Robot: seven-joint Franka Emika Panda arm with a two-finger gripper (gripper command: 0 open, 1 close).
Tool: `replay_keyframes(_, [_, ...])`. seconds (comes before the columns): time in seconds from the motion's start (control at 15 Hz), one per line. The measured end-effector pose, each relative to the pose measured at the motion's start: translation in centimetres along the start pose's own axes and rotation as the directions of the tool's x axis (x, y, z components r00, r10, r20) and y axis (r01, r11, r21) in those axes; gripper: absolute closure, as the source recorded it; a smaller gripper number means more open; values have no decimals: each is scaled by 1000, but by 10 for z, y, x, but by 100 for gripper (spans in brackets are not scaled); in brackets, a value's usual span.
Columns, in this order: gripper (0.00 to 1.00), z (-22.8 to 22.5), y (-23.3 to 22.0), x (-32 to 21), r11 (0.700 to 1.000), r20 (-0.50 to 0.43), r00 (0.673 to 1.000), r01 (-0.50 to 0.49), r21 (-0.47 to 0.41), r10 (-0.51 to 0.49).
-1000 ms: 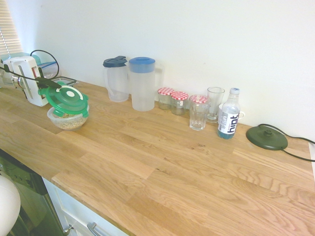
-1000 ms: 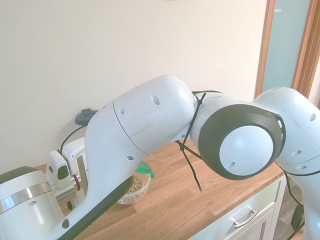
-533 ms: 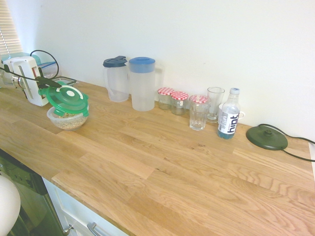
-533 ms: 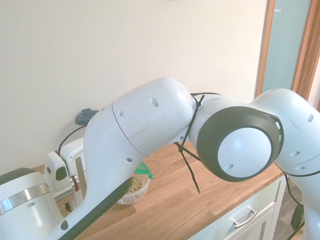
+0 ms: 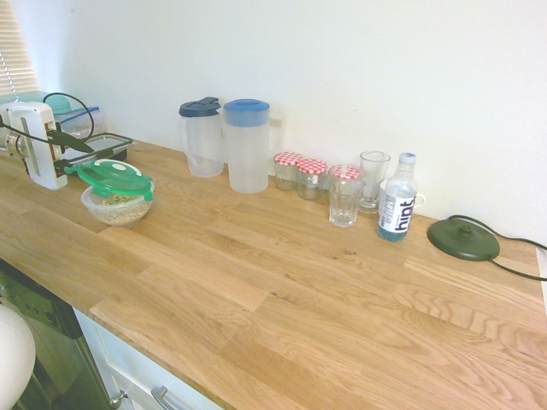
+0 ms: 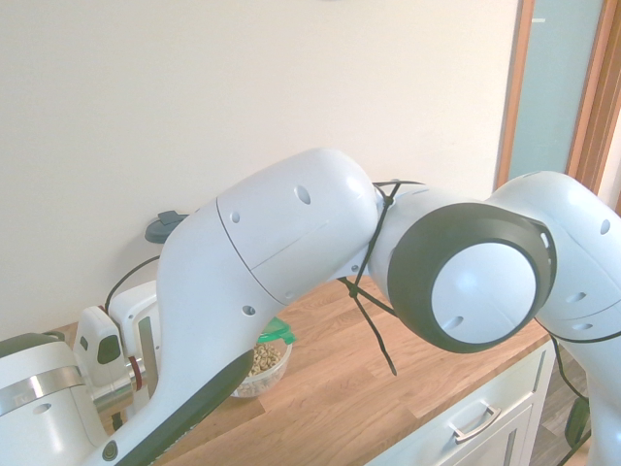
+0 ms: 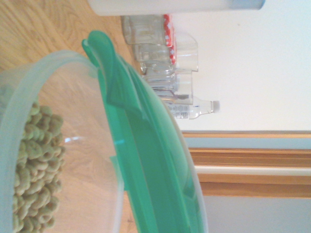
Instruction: Cover the lid of food container
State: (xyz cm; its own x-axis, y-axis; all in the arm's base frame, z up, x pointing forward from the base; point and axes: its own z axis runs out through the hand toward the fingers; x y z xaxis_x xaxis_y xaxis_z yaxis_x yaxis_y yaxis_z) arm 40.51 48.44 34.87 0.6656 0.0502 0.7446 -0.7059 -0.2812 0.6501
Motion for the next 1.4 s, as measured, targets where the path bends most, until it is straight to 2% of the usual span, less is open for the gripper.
replay_keyframes(0.67, [0, -25, 42, -5, 997, 127, 991, 27, 79, -37])
replay_keyframes(1.07, [0, -31, 83, -9, 985, 235, 968, 45, 168, -84])
replay_keyframes(1.2, [0, -30, 96, -2, 973, 295, 950, 37, 229, -105])
replay_keyframes(1.4, [0, -4, 122, 25, 939, 419, 888, 39, 340, -189])
